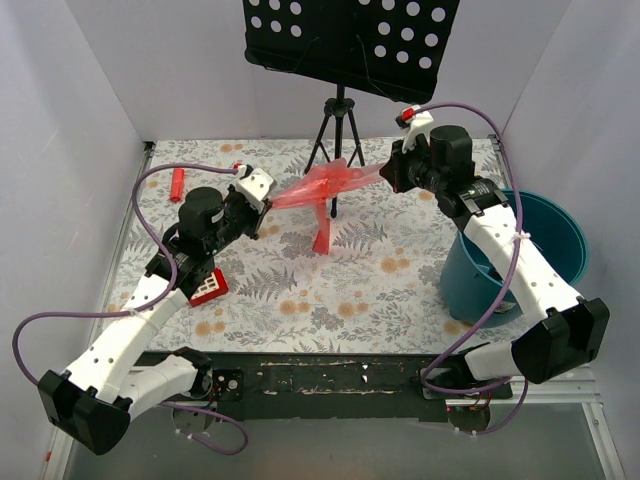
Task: Put the trash bags into the trash bin
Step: Unfold the trash bag at the center of the board.
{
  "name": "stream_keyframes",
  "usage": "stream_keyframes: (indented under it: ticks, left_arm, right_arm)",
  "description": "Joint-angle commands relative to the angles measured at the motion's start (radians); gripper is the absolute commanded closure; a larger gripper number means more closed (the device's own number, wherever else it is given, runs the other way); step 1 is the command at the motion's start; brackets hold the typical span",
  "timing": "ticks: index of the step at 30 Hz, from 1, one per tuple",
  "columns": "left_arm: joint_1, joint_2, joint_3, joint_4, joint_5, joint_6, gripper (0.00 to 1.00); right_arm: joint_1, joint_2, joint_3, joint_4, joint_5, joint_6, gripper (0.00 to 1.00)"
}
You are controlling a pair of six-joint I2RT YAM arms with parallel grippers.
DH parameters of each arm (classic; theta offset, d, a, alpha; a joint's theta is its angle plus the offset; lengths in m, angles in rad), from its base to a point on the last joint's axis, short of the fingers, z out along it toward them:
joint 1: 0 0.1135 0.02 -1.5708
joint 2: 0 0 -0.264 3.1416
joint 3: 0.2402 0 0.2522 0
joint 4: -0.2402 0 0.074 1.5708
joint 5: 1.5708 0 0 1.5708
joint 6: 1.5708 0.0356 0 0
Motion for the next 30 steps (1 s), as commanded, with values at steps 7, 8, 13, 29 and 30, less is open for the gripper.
stream_keyframes:
  ticks: [7, 8, 13, 29, 30]
  left_arm:
    - [0.018, -0.031, 0.046, -0.066, 0.299, -0.027, 0.31]
    - [0.016, -0.018, 0.075, -0.077, 0.353, -0.037, 0.26]
    - [-0.001, 0.086, 0.152, -0.057, 0.435, -0.092, 0.11]
    - [-0.065, 0.34, -0.009, 0.406, 0.221, -0.333, 0.09]
    - [-0.064, 0.364, -0.012, 0.447, 0.209, -0.343, 0.1]
  right_arm:
    - [-0.015, -0.037, 0.01, 0.012, -0.053, 0.004, 0.99]
    - [-0.008, -0.034, 0.014, 0.015, -0.049, 0.004, 0.99]
    - [0.013, -0.009, 0.045, 0.025, -0.058, 0.019, 0.99]
    - [0.071, 0.023, 0.148, 0.035, -0.056, 0.056, 0.99]
    - [0.073, 0.025, 0.146, 0.035, -0.059, 0.058, 0.99]
